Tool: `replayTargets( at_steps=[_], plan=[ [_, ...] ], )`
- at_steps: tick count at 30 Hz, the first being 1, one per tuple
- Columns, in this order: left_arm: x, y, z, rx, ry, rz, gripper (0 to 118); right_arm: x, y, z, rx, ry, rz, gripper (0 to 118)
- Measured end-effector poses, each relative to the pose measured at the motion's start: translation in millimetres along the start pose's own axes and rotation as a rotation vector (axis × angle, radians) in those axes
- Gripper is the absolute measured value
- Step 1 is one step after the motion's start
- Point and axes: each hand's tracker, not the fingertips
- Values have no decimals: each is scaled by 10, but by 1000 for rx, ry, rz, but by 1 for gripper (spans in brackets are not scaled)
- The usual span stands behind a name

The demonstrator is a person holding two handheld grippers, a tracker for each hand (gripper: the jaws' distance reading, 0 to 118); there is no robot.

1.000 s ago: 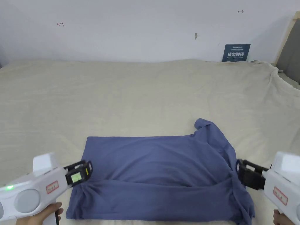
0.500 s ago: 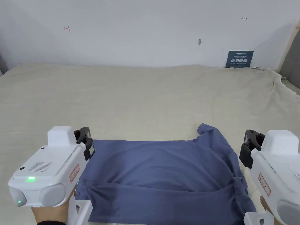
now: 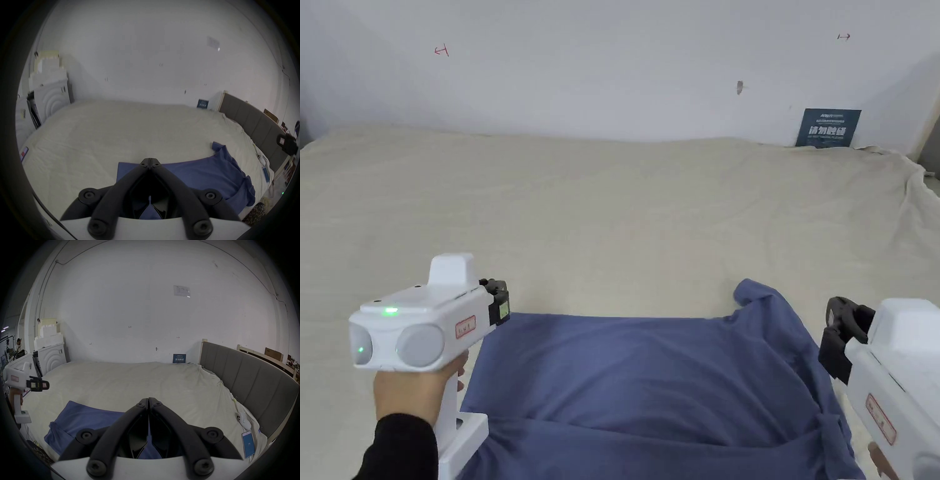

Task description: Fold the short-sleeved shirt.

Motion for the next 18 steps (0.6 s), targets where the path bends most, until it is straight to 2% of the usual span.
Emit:
replayTargets(
  at_steps=[4, 8, 10, 11, 12, 13, 14, 18],
  plan=[
    [-311, 169, -609, -127, 5, 106, 2, -10, -55, -285, -37, -5, -1, 0],
    [-484, 178, -1112, -239, 52, 70, 8, -24, -141, -555, -83, -9, 0, 0],
    [-544, 165, -1310, -268, 57, 75, 31, -27, -183, -677, -101, -14, 2, 0],
    [-585, 148, -1424, -295, 64, 89, 51, -28, -211, -731, -111, -17, 1, 0],
    [-619, 127, -1545, -340, 69, 106, 78, -25, -233, -785, -119, -18, -3, 0],
    [-716, 104, -1716, -357, 79, 113, 92, -20, -248, -829, -125, -19, -6, 0],
    [-733, 71, -1818, -366, 88, 107, 99, -14, -265, -878, -133, -20, -9, 0],
    [-789, -38, -2097, -425, 133, 81, 100, 10, -314, -1009, -152, -31, -13, 0]
  ],
)
